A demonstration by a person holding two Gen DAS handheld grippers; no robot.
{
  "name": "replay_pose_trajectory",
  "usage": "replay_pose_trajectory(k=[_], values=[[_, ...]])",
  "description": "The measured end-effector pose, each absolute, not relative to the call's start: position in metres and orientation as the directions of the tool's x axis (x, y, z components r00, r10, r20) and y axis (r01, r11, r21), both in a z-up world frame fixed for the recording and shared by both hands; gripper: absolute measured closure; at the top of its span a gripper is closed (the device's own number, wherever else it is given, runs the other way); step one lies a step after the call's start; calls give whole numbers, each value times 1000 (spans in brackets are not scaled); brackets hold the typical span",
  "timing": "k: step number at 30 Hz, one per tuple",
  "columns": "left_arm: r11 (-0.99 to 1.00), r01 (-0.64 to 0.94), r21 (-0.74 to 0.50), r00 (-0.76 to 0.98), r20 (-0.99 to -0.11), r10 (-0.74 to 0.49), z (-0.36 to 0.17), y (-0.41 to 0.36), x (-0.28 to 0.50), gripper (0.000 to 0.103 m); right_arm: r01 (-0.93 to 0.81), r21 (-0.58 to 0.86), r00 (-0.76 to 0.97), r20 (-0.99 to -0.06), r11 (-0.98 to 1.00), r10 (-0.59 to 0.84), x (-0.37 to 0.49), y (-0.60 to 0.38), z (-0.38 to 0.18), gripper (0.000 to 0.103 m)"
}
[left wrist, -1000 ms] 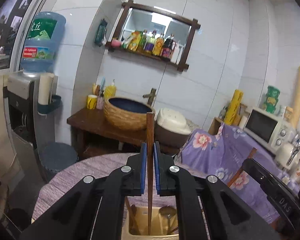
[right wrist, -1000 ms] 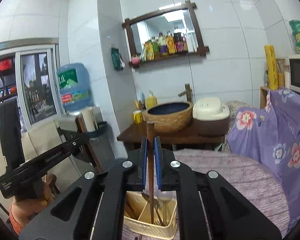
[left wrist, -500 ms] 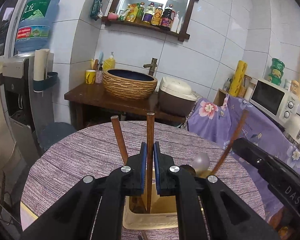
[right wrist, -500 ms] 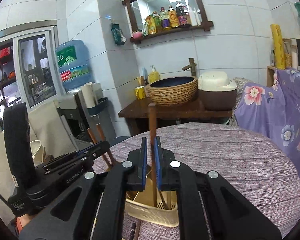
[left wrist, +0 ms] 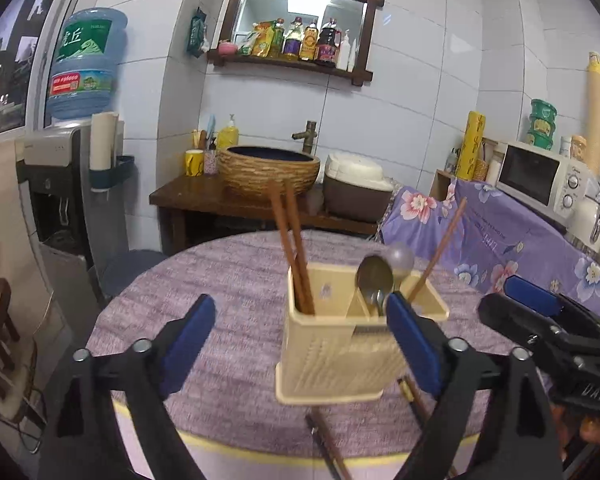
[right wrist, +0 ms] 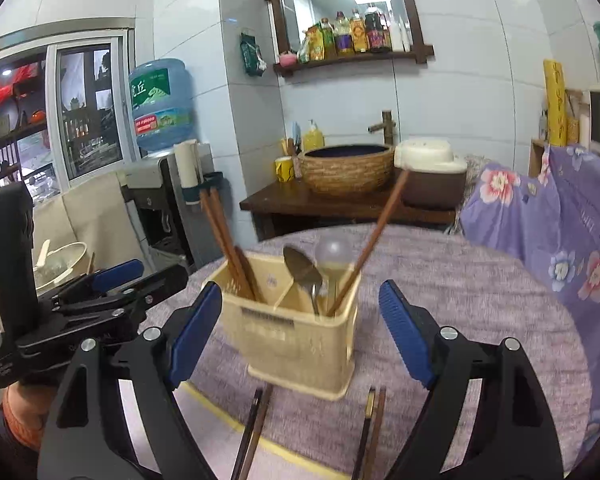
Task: Organize utensils
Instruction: 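Open both tools and move them back toward the remaining chopsticks, then close the right tool on a wooden chopstick while the left tool grasps a black chopstick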
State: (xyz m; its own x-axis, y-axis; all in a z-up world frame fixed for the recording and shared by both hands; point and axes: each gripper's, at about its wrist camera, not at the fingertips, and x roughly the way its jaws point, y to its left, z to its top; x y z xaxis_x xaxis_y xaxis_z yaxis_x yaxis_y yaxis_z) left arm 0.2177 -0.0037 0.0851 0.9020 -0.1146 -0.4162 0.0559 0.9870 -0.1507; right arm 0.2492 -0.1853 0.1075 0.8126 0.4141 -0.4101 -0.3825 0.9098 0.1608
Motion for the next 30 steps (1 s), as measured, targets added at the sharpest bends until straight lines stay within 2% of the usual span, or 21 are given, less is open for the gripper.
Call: replay_pose_trajectory(k=[4,7,8,11,15,20,30], values=[[995,15,-100,857,-512,-64,55,-9,207,14,-246,118,823,-499,962,271,234,-204,75,23],[992,32,-122,789,-607,-100,22,-14,204,32,-183,143,766,-600,973,232,230,-218,40,29],[991,34,-130,769,-629,-109,14,-14,203,39,-170,159,743,-628,972,233,229,-222,28,34],[985,39,-165,708,-692,-144,-12,-15,203,52,-120,167,677,-707,979,204,226,-230,-3,46],[984,35,-176,674,-723,-153,-31,-20,198,57,-97,115,634,-758,989,150,217,-231,-28,54],[985,60,-164,648,-744,-163,-40,-32,196,65,-87,75,614,-781,993,113,217,-230,-39,58],[986,72,-149,630,-760,-161,-51,-41,197,67,-104,64,595,-796,993,114,217,-223,-45,64]])
